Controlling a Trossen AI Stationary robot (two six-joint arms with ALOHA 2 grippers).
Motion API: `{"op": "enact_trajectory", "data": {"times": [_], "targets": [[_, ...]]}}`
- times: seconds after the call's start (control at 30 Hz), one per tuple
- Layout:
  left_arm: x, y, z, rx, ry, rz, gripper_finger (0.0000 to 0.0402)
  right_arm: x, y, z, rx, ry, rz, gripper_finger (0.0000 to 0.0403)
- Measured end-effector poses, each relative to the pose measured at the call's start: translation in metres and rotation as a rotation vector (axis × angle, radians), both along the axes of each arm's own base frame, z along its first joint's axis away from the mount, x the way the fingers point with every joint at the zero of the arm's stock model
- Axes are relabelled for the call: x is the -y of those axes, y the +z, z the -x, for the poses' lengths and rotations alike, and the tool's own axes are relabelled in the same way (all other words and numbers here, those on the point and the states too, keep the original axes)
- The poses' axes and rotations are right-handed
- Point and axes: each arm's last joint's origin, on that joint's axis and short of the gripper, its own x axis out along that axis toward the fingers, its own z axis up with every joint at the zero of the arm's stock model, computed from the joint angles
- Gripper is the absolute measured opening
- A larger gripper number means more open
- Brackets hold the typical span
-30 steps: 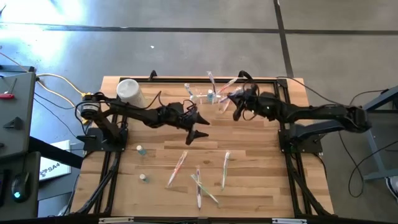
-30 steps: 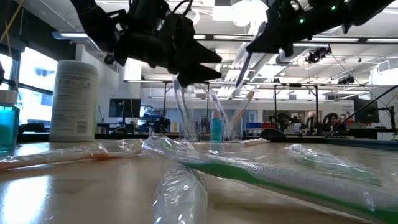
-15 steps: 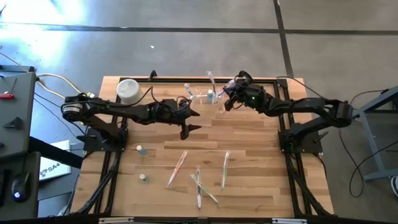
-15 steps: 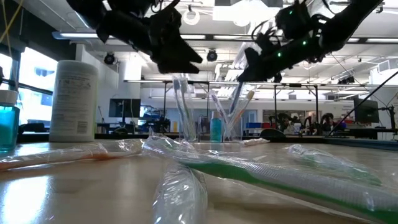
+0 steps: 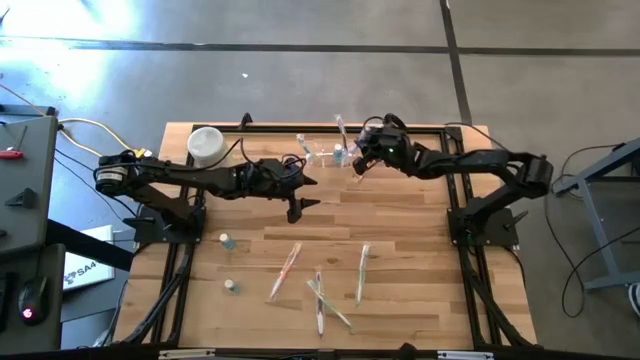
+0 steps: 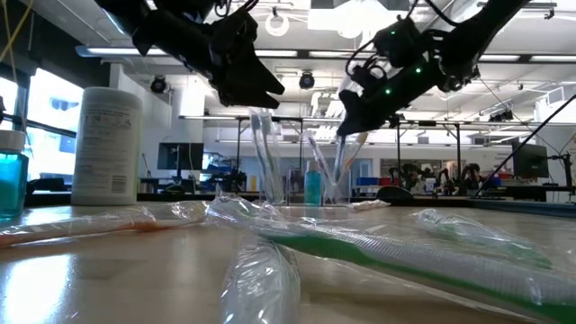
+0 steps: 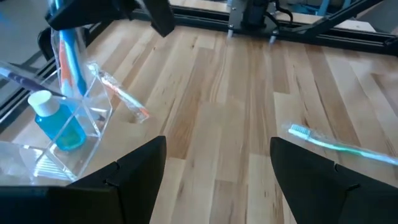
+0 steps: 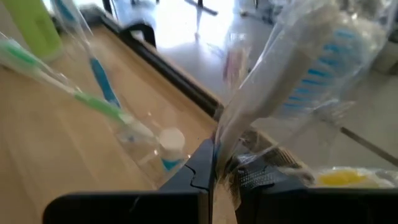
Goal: Pick & Place toothbrushing station
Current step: Put the blue toothbrush into the transparent organizer
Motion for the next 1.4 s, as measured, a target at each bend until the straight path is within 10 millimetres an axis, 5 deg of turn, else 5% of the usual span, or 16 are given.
{"op": "enact_trajectory", "data": {"times": [0.67, 1.17, 1.4], "targets": [[0.0, -0.002, 0.001, -0.018, 0.011, 0.031, 0.0283, 0.024, -0.016, -0.01, -0.089, -0.064, -0.179, 0.0022], [0.0, -0.004, 0.002, -0.04, 0.01, 0.031, 0.0283, 0.022, -0.017, -0.013, -0.082, -0.042, -0.185, 0.0204], [0.0, -0.004, 0.002, -0.043, 0.01, 0.031, 0.0283, 0.016, -0.007, -0.013, -0.043, -0.037, -0.176, 0.0234]]}}
